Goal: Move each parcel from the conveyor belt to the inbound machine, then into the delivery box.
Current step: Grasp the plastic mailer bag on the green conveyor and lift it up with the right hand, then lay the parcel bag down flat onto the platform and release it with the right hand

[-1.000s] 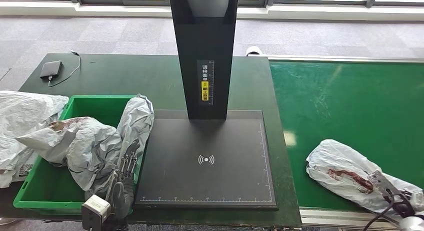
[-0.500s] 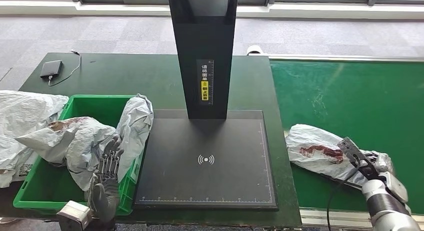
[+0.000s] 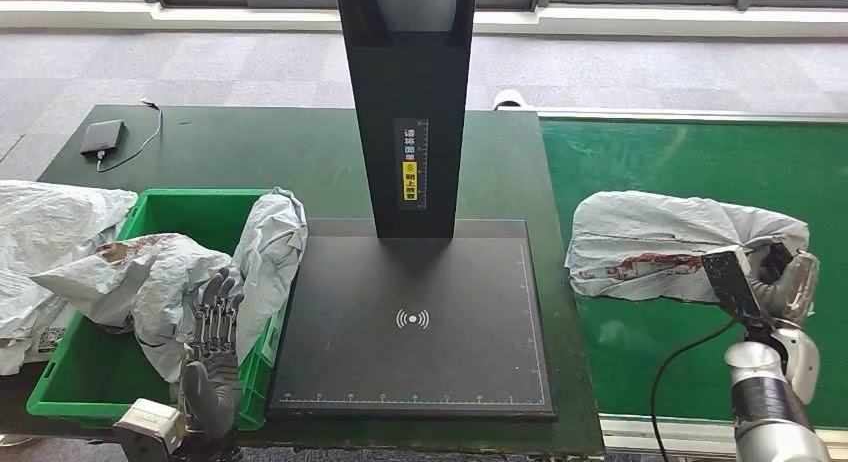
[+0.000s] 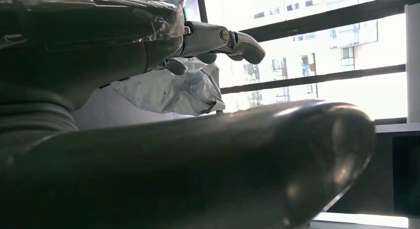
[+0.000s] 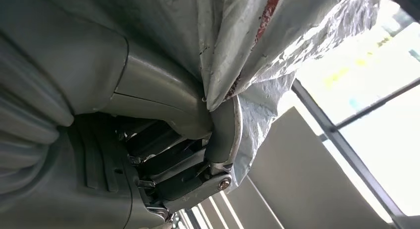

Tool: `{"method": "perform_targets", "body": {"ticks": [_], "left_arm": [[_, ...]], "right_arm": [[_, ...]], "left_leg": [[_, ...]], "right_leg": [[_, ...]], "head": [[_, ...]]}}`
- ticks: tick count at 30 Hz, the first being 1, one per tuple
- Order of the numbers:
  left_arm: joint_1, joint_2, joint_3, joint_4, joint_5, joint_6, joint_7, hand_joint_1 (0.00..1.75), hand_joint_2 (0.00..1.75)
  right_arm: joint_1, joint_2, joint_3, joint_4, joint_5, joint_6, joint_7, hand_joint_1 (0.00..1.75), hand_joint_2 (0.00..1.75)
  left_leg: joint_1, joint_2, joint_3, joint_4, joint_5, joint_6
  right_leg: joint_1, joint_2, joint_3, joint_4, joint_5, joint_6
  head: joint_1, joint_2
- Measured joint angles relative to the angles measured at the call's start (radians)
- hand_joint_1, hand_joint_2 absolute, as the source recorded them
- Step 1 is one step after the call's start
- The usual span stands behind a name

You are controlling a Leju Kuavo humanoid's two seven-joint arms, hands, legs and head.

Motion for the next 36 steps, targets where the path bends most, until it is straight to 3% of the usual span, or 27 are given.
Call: {"method": "perform_targets", "body": {"ticks": [3,8,18,30,36], "left_arm": [[-0.018,0.014,-0.019,0.032,0.016,0.010,-0.011,0.00,0.00],[-0.049,0.038,-0.054,0.069,0.028,0.017,-0.016,0.00,0.00],[-0.074,0.056,-0.080,0.106,0.033,0.025,-0.015,0.00,0.00],[-0.119,0.068,-0.115,0.176,0.044,0.007,-0.016,0.00,0.00],[-0.129,0.066,-0.123,0.185,0.041,0.005,-0.010,0.00,0.00]], "right_arm": [[0.100,0.002,0.077,-0.141,-0.084,-0.027,-0.016,1.75,1.75],[0.281,0.007,0.258,-0.429,-0.117,-0.050,0.067,1.75,1.75],[0.358,0.003,0.350,-0.597,-0.135,-0.041,0.082,1.75,1.75],[0.404,0.017,0.379,-0.624,-0.116,-0.045,0.088,1.75,1.75],[0.266,0.092,0.393,-0.444,-0.061,-0.033,0.047,1.75,1.75]], "left_leg": [[0.000,0.000,-0.001,0.000,0.000,0.000],[0.000,0.001,-0.002,-0.001,-0.001,-0.001],[0.000,0.002,-0.002,0.000,0.000,0.000],[0.000,0.003,-0.003,0.000,0.000,0.000],[0.000,0.009,-0.003,-0.001,0.001,-0.002]], "right_leg": [[0.000,0.000,0.000,0.000,0.000,0.000],[0.000,0.001,-0.003,0.000,-0.001,-0.001],[0.000,0.002,-0.003,0.001,0.000,0.000],[0.000,0.002,-0.004,0.001,0.000,0.000],[0.000,0.009,-0.005,0.003,0.002,-0.002]], "head": [[0.000,0.000],[0.000,0.000],[0.000,0.000],[0.000,0.000],[0.000,0.000]]}}
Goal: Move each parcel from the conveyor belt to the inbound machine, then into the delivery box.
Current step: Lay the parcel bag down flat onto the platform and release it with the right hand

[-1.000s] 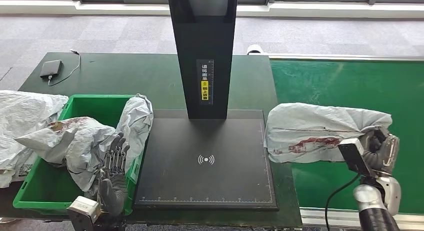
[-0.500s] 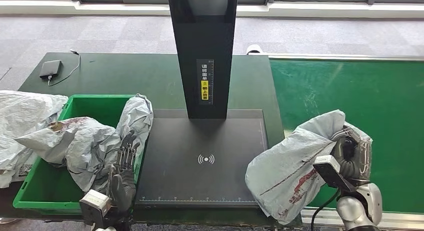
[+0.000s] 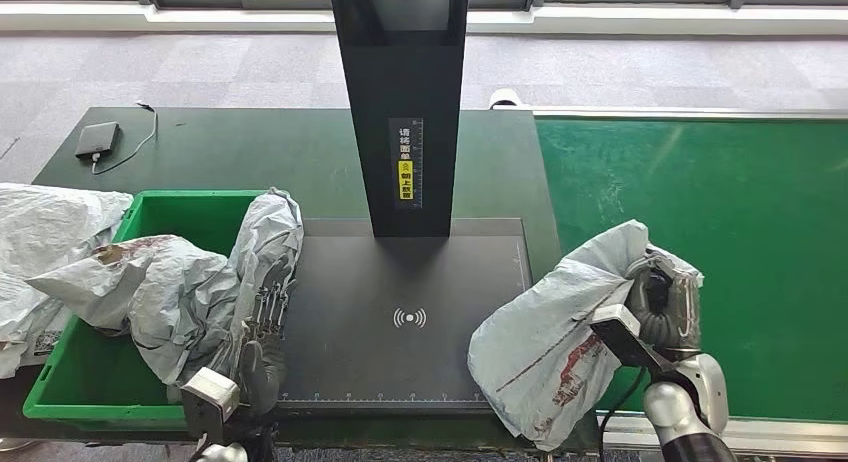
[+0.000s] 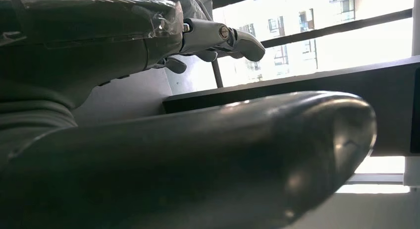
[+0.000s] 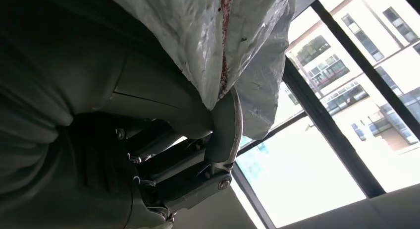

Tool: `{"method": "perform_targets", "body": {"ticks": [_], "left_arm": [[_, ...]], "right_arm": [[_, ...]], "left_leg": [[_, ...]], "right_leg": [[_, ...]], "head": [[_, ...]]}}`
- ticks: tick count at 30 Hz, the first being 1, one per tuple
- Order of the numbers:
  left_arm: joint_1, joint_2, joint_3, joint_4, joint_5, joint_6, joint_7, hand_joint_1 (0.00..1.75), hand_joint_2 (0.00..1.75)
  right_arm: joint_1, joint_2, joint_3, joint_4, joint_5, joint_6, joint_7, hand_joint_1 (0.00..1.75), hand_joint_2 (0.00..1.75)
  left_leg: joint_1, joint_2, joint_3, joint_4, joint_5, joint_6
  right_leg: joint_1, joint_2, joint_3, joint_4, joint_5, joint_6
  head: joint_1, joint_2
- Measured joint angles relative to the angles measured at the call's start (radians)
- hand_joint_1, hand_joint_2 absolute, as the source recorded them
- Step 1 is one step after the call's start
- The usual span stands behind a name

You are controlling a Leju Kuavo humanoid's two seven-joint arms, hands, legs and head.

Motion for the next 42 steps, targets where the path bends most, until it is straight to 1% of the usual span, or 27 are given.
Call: {"method": "perform_targets", "body": {"ticks": [2,6,8,11,14,16,18,20,22,28,32,35,42], "left_arm": [[0.000,-0.003,-0.001,-0.002,-0.002,0.001,0.003,0.00,0.00],[0.000,-0.007,-0.005,-0.003,-0.014,0.008,0.009,0.00,0.00],[0.001,-0.010,-0.009,-0.005,-0.017,0.016,0.013,0.00,0.00],[0.001,-0.012,-0.011,-0.009,-0.018,0.028,0.016,0.00,0.00],[0.004,-0.012,-0.013,-0.010,-0.018,0.036,0.018,0.00,0.00],[0.006,-0.012,-0.016,-0.009,-0.017,0.042,0.019,0.00,0.00],[0.006,-0.012,-0.023,-0.005,-0.016,0.048,0.019,0.00,0.00],[0.004,-0.011,-0.031,0.004,-0.014,0.052,0.019,0.00,0.00],[0.000,-0.010,-0.039,0.013,-0.012,0.054,0.019,0.00,0.00],[-0.006,-0.010,-0.050,0.033,-0.011,0.056,0.019,0.00,0.00],[-0.018,-0.006,-0.060,0.051,0.001,0.059,0.019,0.00,0.00],[-0.035,-0.003,-0.072,0.075,0.017,0.070,0.018,0.00,0.00],[-0.058,-0.002,-0.095,0.111,0.021,0.098,0.014,0.00,0.00]], "right_arm": [[-0.075,0.038,0.007,0.106,0.012,-0.015,-0.001,1.75,1.75],[-0.203,0.100,0.017,0.284,0.011,-0.033,0.021,1.75,1.75],[-0.248,0.128,0.016,0.341,0.022,-0.041,0.017,1.75,1.75],[-0.285,0.159,0.008,0.384,0.034,-0.047,-0.013,1.75,1.75],[-0.304,0.183,-0.012,0.408,0.003,-0.047,-0.060,1.75,1.75],[-0.315,0.205,-0.051,0.422,-0.084,-0.047,-0.109,1.75,1.75],[-0.321,0.225,-0.090,0.427,-0.208,-0.038,-0.143,1.75,1.75],[-0.320,0.236,-0.102,0.427,-0.303,-0.019,-0.152,1.75,1.75],[-0.319,0.244,-0.103,0.427,-0.348,-0.002,-0.153,1.75,1.75],[-0.318,0.260,-0.108,0.427,-0.373,0.009,-0.154,1.75,1.75],[-0.318,0.274,-0.112,0.427,-0.418,0.043,-0.154,1.75,1.75],[-0.318,0.301,-0.111,0.432,-0.427,0.053,-0.153,1.75,1.75],[-0.319,0.365,-0.094,0.478,-0.396,0.046,-0.134,1.75,1.75]], "left_leg": [[0.000,0.001,0.001,0.000,0.001,-0.001],[0.000,0.000,0.000,0.000,0.003,-0.001],[0.000,0.000,0.000,0.000,0.003,-0.002],[0.000,0.000,0.000,0.000,0.003,-0.002],[0.000,-0.001,-0.001,0.000,0.003,-0.002],[0.000,-0.001,-0.002,0.000,0.003,-0.002],[0.000,-0.001,-0.002,0.000,0.003,-0.002],[0.000,-0.001,-0.002,0.000,0.003,-0.002],[0.000,0.000,-0.002,0.000,0.003,-0.002],[0.000,0.000,-0.002,0.000,0.003,-0.002],[0.000,0.000,-0.002,0.000,0.003,-0.002],[0.000,0.000,-0.002,0.000,0.003,-0.002],[0.000,0.000,-0.002,0.000,0.004,-0.003]], "right_leg": [[0.000,0.002,-0.001,0.000,0.001,0.000],[0.000,0.001,-0.002,0.002,0.002,-0.001],[0.000,0.001,-0.003,0.002,0.002,-0.001],[0.000,0.001,-0.004,0.002,0.002,-0.001],[0.000,0.000,-0.004,0.002,0.002,-0.001],[0.000,0.000,-0.005,0.002,0.002,-0.001],[0.000,0.000,-0.005,0.002,0.002,-0.001],[0.000,0.000,-0.005,0.002,0.002,-0.001],[0.000,0.001,-0.006,0.002,0.002,-0.001],[0.000,0.001,-0.006,0.002,0.002,-0.001],[0.000,0.001,-0.006,0.003,0.002,-0.001],[0.000,0.001,-0.006,0.003,0.002,-0.001],[0.000,0.001,-0.006,0.003,0.002,-0.001]], "head": [[0.000,0.000],[0.000,0.000],[0.000,0.000],[0.000,0.000],[0.000,0.000],[0.000,0.000],[0.000,0.000],[0.000,0.000],[0.000,0.000],[0.000,0.000],[0.000,0.000],[0.000,0.000],[0.000,0.000]]}}
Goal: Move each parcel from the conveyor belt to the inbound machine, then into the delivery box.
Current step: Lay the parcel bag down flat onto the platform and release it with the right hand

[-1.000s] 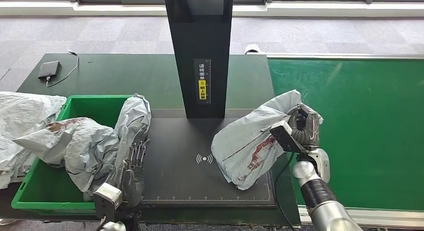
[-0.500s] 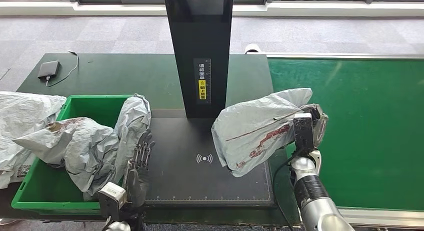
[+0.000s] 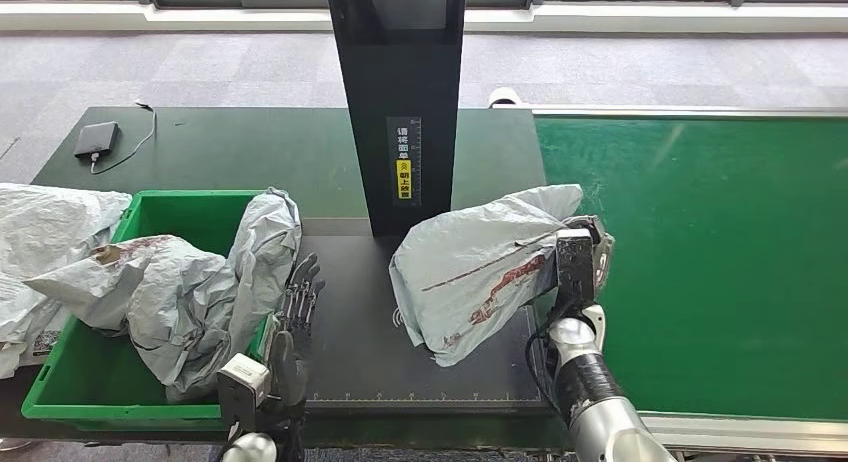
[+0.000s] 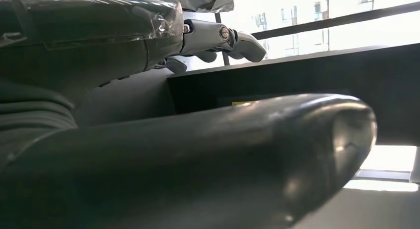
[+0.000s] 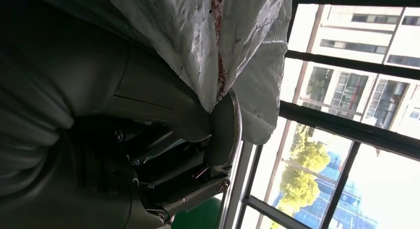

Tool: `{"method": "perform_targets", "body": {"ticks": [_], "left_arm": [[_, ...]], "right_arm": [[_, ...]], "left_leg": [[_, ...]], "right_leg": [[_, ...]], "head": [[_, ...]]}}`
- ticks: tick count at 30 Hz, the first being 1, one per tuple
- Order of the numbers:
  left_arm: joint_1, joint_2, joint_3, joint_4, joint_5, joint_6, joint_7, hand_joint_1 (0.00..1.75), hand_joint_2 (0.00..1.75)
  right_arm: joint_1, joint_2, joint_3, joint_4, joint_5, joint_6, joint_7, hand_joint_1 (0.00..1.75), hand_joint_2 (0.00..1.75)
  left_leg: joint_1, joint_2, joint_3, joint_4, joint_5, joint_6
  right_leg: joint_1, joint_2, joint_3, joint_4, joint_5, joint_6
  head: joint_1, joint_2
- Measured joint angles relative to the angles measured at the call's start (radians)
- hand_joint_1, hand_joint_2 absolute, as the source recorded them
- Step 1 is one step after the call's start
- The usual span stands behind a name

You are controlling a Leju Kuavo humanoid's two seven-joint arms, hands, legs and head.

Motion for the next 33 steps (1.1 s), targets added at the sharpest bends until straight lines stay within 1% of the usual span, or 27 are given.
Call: {"method": "perform_targets", "body": {"ticks": [7,10,14,15,16,18,19,20,22,26,30,33], "left_arm": [[-0.016,-0.003,-0.015,0.011,0.003,0.028,0.008,0.00,0.00],[-0.018,-0.004,-0.019,0.011,0.002,0.030,0.010,0.00,0.00],[-0.018,-0.004,-0.020,0.011,0.002,0.031,0.011,0.00,0.00],[-0.018,-0.004,-0.020,0.010,0.000,0.031,0.012,0.00,0.00],[-0.018,-0.005,-0.020,0.008,-0.001,0.032,0.013,0.00,0.00],[-0.018,-0.009,-0.020,-0.001,-0.008,0.032,0.020,0.00,0.00],[-0.018,-0.012,-0.020,-0.006,-0.012,0.032,0.025,0.00,0.00],[-0.018,-0.014,-0.020,-0.011,-0.016,0.031,0.029,0.00,0.00],[-0.018,-0.018,-0.020,-0.018,-0.021,0.027,0.036,0.00,0.00],[-0.023,-0.027,-0.019,-0.027,-0.040,0.028,0.041,0.00,0.00],[-0.024,-0.037,-0.016,-0.045,-0.075,0.101,0.041,0.00,0.00],[-0.021,-0.040,-0.011,-0.065,-0.078,0.142,0.041,0.00,0.00]], "right_arm": [[-0.017,0.071,0.049,0.051,0.058,0.036,0.071,1.75,1.75],[-0.029,0.088,0.058,0.062,0.064,0.038,0.078,1.75,1.75],[-0.036,0.097,0.058,0.074,0.070,0.043,0.084,1.75,1.75],[-0.038,0.099,0.060,0.077,0.076,0.045,0.092,1.68,1.75],[-0.041,0.101,0.063,0.079,0.084,0.047,0.103,1.36,1.75],[-0.050,0.106,0.073,0.085,0.105,0.049,0.131,0.48,1.75],[-0.055,0.108,0.079,0.088,0.116,0.053,0.146,0.11,1.75],[-0.059,0.109,0.084,0.090,0.125,0.060,0.158,0.00,1.75],[-0.067,0.111,0.090,0.094,0.138,0.075,0.174,0.00,1.75],[-0.070,0.112,0.093,0.095,0.169,0.080,0.173,0.00,1.75],[-0.065,0.110,0.098,0.083,0.214,0.074,0.179,0.00,1.75],[-0.053,0.106,0.102,0.060,0.225,0.103,0.186,0.00,1.75]], "left_leg": [[0.000,0.000,0.000,0.000,0.000,0.000],[0.000,0.000,0.000,0.000,0.000,-0.001],[0.000,0.000,0.000,0.000,0.000,-0.001],[0.000,0.000,-0.001,0.000,0.000,-0.001],[0.000,0.000,-0.001,0.000,0.000,-0.001],[0.000,0.000,-0.001,0.000,0.000,-0.001],[0.000,0.000,-0.001,0.000,0.000,-0.001],[0.000,0.000,-0.001,0.000,0.000,-0.001],[0.000,0.000,-0.001,0.000,0.001,-0.001],[0.000,0.000,-0.001,0.000,0.001,-0.001],[0.000,0.000,-0.001,0.000,0.001,-0.001],[0.000,0.000,-0.001,0.000,0.001,-0.001]], "right_leg": [[0.000,0.000,-0.001,0.000,0.000,0.000],[0.000,0.000,-0.001,0.000,0.000,0.000],[0.000,0.000,-0.001,0.000,0.000,0.000],[0.000,0.000,-0.001,0.000,0.000,0.000],[0.000,0.000,-0.001,0.000,0.000,0.000],[0.000,0.000,-0.001,0.000,0.000,0.000],[0.000,0.000,-0.001,0.000,0.000,0.000],[0.000,0.000,-0.001,0.000,0.000,0.000],[0.000,0.000,-0.001,0.000,0.000,0.000],[0.000,0.000,-0.001,0.000,0.000,0.000],[0.000,0.000,-0.001,0.000,0.000,0.000],[0.000,0.000,-0.001,0.000,0.000,0.000]], "head": [[0.000,0.000],[0.000,0.000],[0.000,0.000],[0.000,0.000],[0.000,0.000],[0.000,0.000],[0.000,0.000],[0.000,0.000],[0.000,0.000],[0.000,0.000],[0.000,0.000],[0.000,0.000]]}}
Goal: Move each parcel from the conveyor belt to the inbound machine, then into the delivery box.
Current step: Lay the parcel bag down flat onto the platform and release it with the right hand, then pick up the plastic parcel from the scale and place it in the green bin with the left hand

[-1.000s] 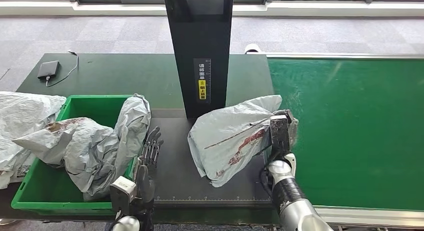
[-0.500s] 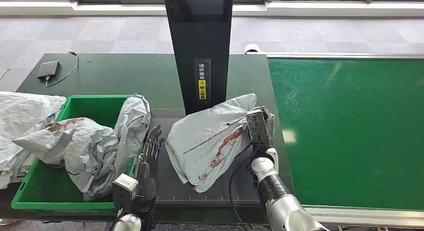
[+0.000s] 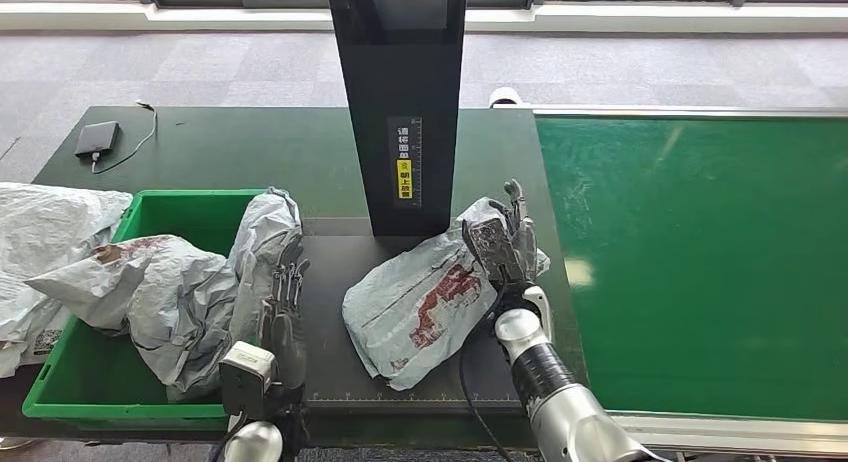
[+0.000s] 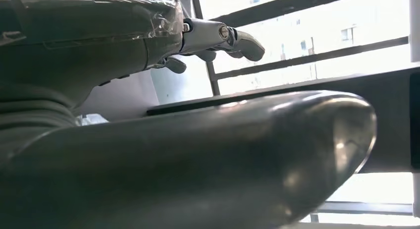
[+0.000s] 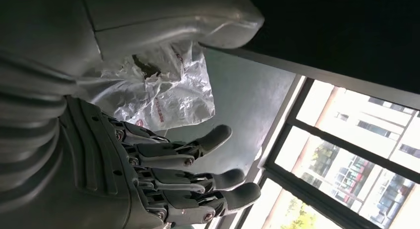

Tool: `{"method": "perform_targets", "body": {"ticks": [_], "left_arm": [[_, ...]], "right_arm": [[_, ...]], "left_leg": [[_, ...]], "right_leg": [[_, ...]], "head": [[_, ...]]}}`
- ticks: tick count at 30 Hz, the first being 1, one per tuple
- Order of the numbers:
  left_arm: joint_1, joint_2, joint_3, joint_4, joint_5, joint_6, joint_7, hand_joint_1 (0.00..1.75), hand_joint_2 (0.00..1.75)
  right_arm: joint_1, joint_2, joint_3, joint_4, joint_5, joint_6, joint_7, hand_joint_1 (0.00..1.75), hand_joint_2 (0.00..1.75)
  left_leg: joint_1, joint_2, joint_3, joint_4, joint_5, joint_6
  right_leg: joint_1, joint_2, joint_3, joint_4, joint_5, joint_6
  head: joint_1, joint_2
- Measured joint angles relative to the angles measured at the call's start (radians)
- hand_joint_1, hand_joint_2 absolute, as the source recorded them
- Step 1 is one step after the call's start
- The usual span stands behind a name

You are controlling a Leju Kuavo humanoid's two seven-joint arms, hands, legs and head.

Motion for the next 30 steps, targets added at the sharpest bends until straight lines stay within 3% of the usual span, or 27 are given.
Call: {"method": "perform_targets", "body": {"ticks": [7,14,17,20,24,30], "left_arm": [[0.003,-0.002,0.004,-0.039,0.005,0.032,0.010,0.00,0.00],[-0.009,-0.002,-0.003,-0.047,-0.050,0.077,-0.037,0.00,0.00],[-0.040,0.004,-0.038,-0.031,-0.221,0.167,-0.035,0.00,0.00],[-0.066,0.009,-0.076,-0.008,-0.330,0.231,-0.012,0.00,0.00],[-0.086,0.014,-0.102,0.015,-0.364,0.239,0.004,0.00,1.75],[-0.125,0.027,-0.145,0.129,-0.506,0.198,0.054,0.00,1.75]], "right_arm": [[0.029,-0.014,0.000,-0.053,-0.031,0.111,-0.022,0.00,1.75],[0.042,-0.011,0.000,-0.079,-0.144,0.334,-0.165,0.00,1.75],[0.116,-0.003,0.019,-0.230,-0.204,0.422,-0.194,0.00,1.75],[0.218,-0.002,0.076,-0.431,-0.237,0.453,-0.161,0.00,1.75],[0.305,-0.011,0.146,-0.613,-0.264,0.426,-0.158,0.00,1.75],[0.519,-0.119,0.327,-0.991,-0.243,0.194,-0.212,0.00,1.75]], "left_leg": [[0.000,0.000,0.000,0.000,0.000,0.000],[0.000,0.000,0.000,0.000,0.000,0.000],[0.000,-0.001,0.000,0.000,0.000,0.000],[0.000,0.000,0.000,0.000,0.000,-0.001],[0.000,0.001,0.000,0.000,-0.001,-0.001],[0.000,0.000,-0.001,0.000,-0.002,-0.001]], "right_leg": [[0.000,0.000,0.000,0.000,0.000,0.000],[0.000,0.000,-0.001,0.000,0.001,-0.001],[0.000,-0.001,0.000,0.000,0.000,-0.001],[0.000,0.000,-0.001,0.000,0.000,-0.001],[0.000,0.001,-0.002,0.000,0.000,-0.001],[0.000,-0.002,-0.001,-0.001,-0.001,-0.002]], "head": [[0.000,0.000],[0.000,0.000],[0.000,0.000],[0.000,0.000],[0.000,0.000],[0.000,0.000]]}}
